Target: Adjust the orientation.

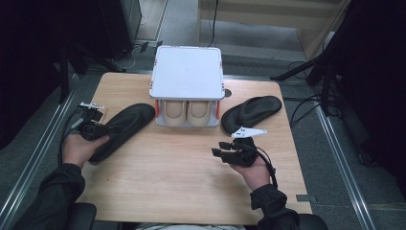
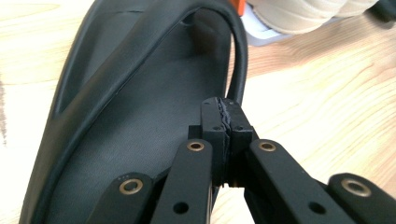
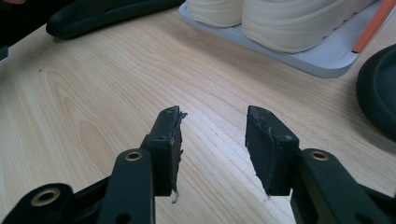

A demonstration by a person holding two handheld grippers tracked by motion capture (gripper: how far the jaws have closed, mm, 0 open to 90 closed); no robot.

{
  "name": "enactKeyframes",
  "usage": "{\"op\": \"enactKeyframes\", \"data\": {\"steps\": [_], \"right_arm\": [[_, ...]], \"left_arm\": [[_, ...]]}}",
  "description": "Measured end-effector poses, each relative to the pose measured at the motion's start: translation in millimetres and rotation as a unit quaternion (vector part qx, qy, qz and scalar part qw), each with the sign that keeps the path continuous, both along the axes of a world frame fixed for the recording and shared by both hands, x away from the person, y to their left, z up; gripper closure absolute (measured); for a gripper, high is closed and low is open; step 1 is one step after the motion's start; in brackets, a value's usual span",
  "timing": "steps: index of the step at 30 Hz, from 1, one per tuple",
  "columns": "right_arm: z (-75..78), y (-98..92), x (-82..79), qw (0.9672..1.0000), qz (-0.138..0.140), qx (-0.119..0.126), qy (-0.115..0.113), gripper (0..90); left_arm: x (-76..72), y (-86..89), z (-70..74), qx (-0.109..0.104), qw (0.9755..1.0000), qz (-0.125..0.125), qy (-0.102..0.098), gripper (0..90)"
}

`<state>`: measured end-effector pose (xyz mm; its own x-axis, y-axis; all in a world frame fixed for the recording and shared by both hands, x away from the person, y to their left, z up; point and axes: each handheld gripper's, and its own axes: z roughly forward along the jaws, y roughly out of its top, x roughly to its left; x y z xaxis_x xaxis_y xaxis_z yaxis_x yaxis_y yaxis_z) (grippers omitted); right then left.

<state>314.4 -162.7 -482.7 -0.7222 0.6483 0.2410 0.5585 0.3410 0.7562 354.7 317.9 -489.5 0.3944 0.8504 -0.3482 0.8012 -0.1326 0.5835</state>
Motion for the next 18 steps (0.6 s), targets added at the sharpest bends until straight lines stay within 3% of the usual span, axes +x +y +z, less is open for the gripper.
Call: {"op": "enactKeyframes", "data": {"steps": [5, 10, 18], "right_arm": [[0.0, 2.1, 0.6, 1.0, 0.003, 0.001, 0.002, 56.8], [0.0, 2.1, 0.7, 1.0, 0.003, 0.0, 0.002, 56.9], [1.2, -0.6, 0.6, 1.0, -0.001, 0.003, 0.003, 56.8]], "left_arm": [[1.5, -9.1, -0.9, -0.011, 0.9999, -0.011, 0.001, 89.4], [0.2, -8.1, 5.0, 0.008, 0.9999, -0.009, -0.011, 85.5], [4.7, 8.5, 25.2, 0.029, 0.9989, 0.002, -0.036, 68.7]]}}
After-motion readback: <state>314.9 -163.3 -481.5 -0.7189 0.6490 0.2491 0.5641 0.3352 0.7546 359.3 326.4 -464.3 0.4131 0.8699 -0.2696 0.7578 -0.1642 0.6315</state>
